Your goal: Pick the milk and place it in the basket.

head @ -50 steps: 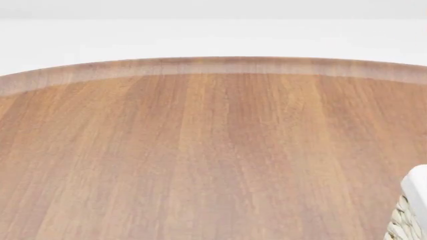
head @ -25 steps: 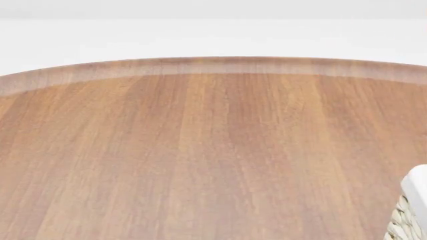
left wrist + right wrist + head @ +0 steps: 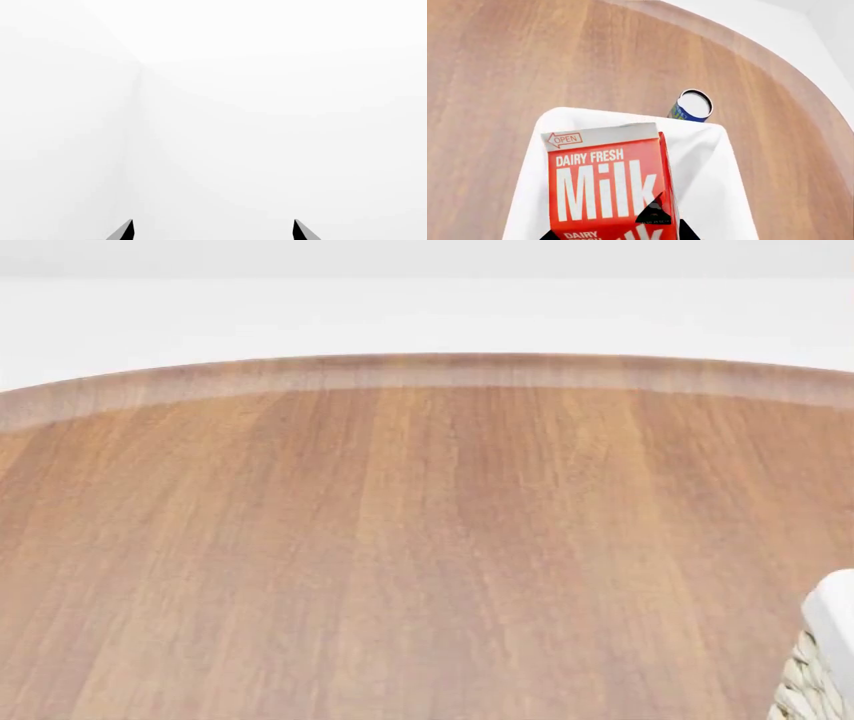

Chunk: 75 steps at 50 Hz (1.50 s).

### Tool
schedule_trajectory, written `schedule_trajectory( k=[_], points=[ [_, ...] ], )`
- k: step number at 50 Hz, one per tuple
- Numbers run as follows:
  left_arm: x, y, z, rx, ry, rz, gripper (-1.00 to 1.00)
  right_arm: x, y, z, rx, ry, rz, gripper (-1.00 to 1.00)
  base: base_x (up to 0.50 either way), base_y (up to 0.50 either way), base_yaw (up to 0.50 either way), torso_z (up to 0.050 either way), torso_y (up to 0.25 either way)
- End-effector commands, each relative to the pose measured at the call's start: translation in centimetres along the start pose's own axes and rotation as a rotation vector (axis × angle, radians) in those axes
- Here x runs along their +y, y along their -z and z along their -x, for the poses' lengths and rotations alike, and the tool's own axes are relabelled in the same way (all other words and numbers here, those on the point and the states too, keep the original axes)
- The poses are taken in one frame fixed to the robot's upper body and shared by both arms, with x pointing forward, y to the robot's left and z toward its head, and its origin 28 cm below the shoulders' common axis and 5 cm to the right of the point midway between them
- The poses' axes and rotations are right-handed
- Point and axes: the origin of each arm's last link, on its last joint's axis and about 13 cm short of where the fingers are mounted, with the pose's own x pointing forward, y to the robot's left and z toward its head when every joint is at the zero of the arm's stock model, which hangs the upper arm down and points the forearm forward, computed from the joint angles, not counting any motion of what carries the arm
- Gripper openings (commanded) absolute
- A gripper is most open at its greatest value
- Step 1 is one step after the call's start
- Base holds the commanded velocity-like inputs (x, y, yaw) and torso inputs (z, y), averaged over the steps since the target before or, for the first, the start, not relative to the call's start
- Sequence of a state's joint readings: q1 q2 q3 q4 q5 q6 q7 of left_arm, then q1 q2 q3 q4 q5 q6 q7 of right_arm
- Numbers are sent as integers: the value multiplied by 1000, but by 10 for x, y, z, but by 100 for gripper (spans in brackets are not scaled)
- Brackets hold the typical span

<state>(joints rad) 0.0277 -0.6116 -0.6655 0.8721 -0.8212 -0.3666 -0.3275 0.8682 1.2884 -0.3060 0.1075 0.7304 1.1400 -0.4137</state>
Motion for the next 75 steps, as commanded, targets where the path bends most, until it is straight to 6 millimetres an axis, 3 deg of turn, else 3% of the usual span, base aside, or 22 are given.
schedule_trajectory(
  k=[1,75],
  points=[
    [3,0,1,-15,-14,-16,100,-7,-11,9,-81,38,-3,-100,0,0,0,0,0],
    [3,-1,2,-28,-1,-41,100,-10,-18,6,-99,104,24,-100,0,0,0,0,-74]
  ],
)
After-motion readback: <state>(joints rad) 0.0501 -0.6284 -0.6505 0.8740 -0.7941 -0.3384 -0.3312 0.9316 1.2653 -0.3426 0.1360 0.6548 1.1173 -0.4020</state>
